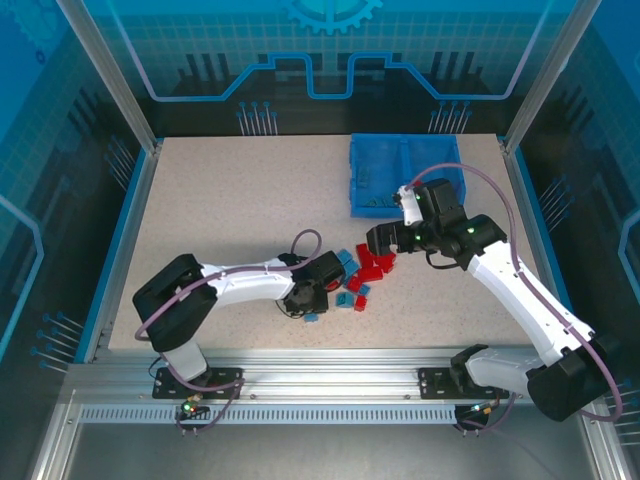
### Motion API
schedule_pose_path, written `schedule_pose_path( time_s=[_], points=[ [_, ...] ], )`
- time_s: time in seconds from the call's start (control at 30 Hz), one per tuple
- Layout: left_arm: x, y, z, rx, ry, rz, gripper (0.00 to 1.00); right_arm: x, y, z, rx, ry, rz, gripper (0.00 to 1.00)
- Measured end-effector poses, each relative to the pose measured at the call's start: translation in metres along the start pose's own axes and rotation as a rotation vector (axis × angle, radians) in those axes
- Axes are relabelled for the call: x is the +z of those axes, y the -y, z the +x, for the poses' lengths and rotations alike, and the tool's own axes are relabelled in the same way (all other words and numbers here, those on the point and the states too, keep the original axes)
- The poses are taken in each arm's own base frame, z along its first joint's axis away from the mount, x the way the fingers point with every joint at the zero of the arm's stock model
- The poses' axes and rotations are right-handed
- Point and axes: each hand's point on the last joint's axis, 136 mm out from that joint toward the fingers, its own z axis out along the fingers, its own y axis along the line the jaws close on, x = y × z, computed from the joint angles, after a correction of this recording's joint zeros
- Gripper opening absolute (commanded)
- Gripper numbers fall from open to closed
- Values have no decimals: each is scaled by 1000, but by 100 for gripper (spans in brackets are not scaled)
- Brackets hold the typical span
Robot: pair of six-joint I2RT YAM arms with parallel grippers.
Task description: Sort the legos into containers by color
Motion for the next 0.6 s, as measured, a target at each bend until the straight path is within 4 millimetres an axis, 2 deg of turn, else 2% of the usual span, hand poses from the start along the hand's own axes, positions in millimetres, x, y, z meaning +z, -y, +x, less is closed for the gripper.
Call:
schedule_pose_path(
  time_s=[0.13,0.23,0.33,0.47,0.6],
  points=[
    [-19,-3,-3,21,27,11,32,4,-22,14,-21,-52,-121,99],
    [-47,9,-18,52,91,59,33,4,-38,24,-35,-87,-200,99],
    [-83,38,-45,101,198,138,33,-2,-46,26,-41,-74,-238,99],
    [-138,86,-93,159,377,244,33,-24,-46,15,-36,27,-218,100],
    [-166,126,-146,190,540,283,33,-47,-30,2,-4,156,-115,100]
  ],
)
